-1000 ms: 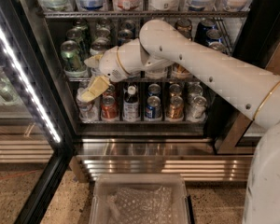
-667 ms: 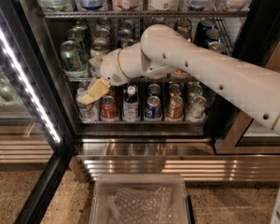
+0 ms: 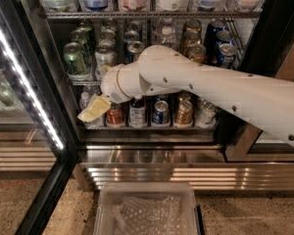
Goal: Pick green can from middle shelf of fridge
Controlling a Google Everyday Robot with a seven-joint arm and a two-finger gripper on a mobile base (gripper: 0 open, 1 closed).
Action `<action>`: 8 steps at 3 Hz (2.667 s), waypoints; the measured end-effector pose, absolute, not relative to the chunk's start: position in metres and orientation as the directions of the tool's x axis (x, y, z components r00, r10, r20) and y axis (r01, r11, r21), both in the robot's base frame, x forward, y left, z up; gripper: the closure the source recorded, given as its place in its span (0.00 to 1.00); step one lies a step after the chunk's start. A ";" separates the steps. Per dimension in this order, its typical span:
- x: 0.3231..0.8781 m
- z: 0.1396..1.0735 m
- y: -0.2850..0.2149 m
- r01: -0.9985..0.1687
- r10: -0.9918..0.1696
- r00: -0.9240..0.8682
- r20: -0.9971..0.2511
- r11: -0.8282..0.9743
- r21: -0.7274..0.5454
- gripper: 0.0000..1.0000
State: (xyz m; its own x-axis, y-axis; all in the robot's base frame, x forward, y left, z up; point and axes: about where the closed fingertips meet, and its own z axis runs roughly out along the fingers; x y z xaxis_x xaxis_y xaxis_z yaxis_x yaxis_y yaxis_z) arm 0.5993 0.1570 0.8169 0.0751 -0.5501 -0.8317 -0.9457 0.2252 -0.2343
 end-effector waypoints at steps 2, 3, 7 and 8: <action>0.589 0.828 0.143 -0.947 -0.505 0.032 -0.863 0.262 -0.188 0.11; 0.593 0.836 0.161 -0.957 -0.455 0.047 -0.889 0.234 -0.170 0.08; 0.643 0.830 0.193 -0.948 -0.438 0.067 -0.896 0.253 -0.195 0.08; 0.657 0.824 0.193 -0.939 -0.457 0.058 -0.888 0.278 -0.205 0.08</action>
Offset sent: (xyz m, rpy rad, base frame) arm -0.0139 -0.0186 0.0218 0.1213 0.0503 -0.0401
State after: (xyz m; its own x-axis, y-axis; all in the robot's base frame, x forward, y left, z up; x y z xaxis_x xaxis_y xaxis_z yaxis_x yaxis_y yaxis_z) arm 0.6574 0.1928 0.8238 0.0582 -0.4566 -0.8878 -0.9385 0.2780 -0.2045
